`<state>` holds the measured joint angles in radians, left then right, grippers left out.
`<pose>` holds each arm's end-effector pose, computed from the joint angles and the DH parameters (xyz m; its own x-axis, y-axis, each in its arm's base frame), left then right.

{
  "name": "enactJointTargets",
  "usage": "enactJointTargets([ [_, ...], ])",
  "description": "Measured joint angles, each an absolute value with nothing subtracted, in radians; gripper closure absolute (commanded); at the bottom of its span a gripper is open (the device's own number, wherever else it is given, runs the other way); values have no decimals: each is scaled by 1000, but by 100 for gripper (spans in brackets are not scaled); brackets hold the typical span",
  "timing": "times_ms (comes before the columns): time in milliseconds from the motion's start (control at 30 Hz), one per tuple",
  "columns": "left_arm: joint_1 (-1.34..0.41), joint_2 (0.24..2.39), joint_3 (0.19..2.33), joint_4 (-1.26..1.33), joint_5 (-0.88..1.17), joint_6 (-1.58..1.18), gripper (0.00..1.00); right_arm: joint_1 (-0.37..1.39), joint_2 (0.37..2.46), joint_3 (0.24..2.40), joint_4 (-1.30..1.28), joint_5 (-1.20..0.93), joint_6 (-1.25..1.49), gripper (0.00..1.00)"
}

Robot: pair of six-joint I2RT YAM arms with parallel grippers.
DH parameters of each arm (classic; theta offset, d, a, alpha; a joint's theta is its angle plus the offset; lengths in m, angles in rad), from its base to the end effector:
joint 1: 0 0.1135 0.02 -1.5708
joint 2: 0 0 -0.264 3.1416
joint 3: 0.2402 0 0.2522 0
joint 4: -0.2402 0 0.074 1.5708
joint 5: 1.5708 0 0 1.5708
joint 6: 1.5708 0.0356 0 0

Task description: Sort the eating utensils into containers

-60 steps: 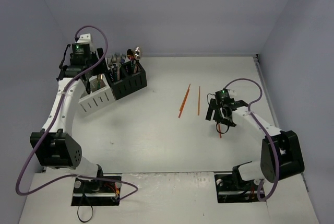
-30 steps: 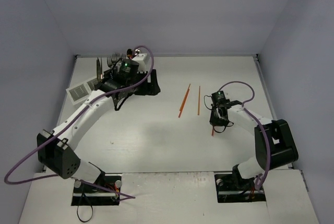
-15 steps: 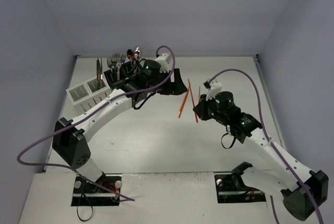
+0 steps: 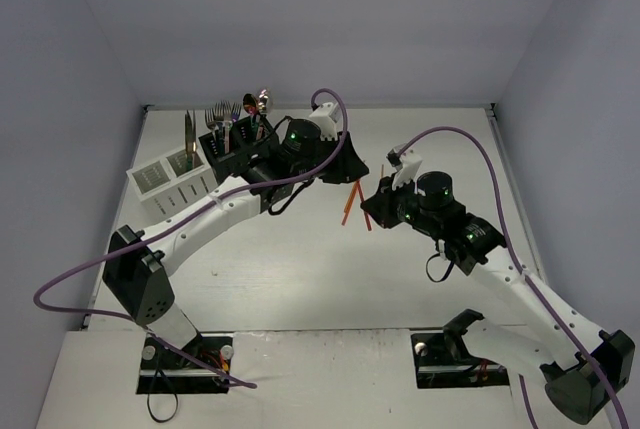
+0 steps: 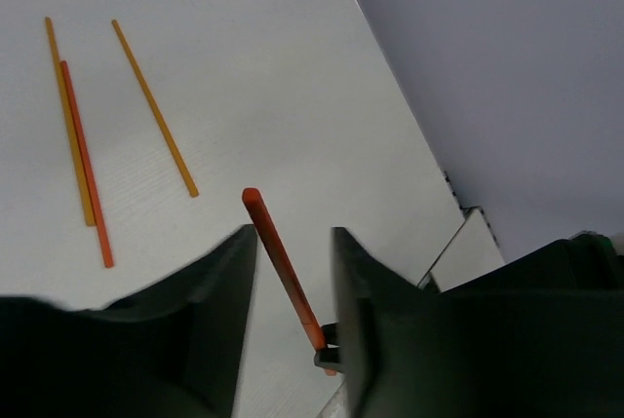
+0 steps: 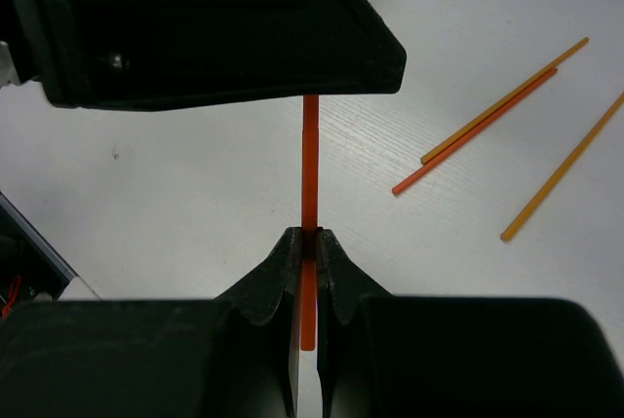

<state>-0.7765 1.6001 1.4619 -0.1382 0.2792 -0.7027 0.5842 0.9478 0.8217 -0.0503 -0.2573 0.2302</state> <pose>0.2662 -0.2752 0.3735 -0.7062 -0.1772 -0.6855 0.5326 0.5051 -0.6791 0.1812 0.1307 0.3376 -0.3119 0.0583 -0.9483 -0.6894 0.6730 0.2681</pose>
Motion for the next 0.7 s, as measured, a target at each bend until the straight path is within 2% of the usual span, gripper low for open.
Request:
enactJointTargets([
  [67,-780,1600,1458,-126,265,-710,96,584,948,822,-47,-260,231,91],
  [100,-781,1600,1453,-118,257,-713,100,584,948,823,-47,-260,232,85],
  [233,-786,1588,1423,-102,221,-706,100,584,952,825,-46,-262,235,39],
  [300,-786,1576,1411,-116,196,-689,100,584,958,830,-45,-264,233,22],
  [467,-780,1505,1409,-186,90,-614,100,584,973,846,-41,-251,238,8],
  [533,-760,1460,1409,-224,39,-575,100,584,976,847,-42,-235,238,5],
  [700,-532,1309,1409,-330,-41,-492,100,583,987,847,-66,-177,237,1],
])
